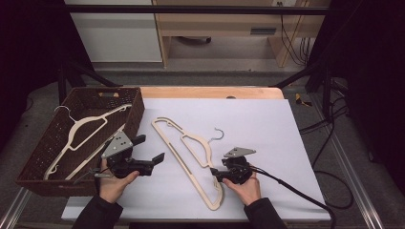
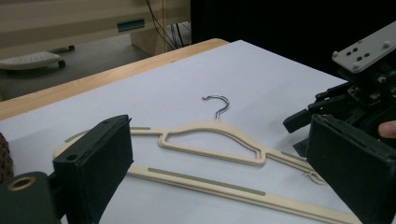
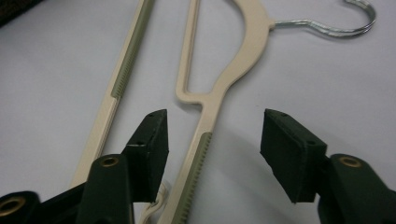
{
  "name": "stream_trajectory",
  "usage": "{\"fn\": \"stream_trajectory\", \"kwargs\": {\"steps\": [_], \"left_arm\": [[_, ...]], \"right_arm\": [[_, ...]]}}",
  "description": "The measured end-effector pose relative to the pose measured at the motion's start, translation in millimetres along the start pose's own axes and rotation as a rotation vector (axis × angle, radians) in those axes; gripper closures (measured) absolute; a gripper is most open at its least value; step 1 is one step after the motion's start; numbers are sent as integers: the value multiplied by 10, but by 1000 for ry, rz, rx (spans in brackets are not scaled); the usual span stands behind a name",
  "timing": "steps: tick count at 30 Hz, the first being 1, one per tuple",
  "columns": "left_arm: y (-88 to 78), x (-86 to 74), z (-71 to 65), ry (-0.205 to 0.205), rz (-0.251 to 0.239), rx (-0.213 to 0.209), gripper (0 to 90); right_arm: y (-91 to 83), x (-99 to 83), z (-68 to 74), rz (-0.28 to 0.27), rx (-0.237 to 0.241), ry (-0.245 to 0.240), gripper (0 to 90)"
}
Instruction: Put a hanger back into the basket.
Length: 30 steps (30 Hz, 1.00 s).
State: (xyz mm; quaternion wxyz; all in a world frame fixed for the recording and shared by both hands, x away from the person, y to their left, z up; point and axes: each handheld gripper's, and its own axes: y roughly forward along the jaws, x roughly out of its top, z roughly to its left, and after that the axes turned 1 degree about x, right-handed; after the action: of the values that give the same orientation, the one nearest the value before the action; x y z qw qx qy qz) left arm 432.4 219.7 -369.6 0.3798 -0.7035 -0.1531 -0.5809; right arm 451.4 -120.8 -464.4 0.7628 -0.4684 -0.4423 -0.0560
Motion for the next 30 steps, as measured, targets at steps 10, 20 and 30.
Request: {"fn": "stream_trajectory", "kwargs": {"steps": [10, 20, 30], "left_arm": [[32, -22, -8, 3, 15, -1, 71], [37, -30, -1, 1, 19, -1, 72], [48, -41, -1, 1, 24, 0, 73]], "right_arm": [[123, -53, 7, 59, 17, 38, 646], [116, -33, -15, 78, 53, 93, 762], [85, -24, -54, 92, 5, 87, 754]]}}
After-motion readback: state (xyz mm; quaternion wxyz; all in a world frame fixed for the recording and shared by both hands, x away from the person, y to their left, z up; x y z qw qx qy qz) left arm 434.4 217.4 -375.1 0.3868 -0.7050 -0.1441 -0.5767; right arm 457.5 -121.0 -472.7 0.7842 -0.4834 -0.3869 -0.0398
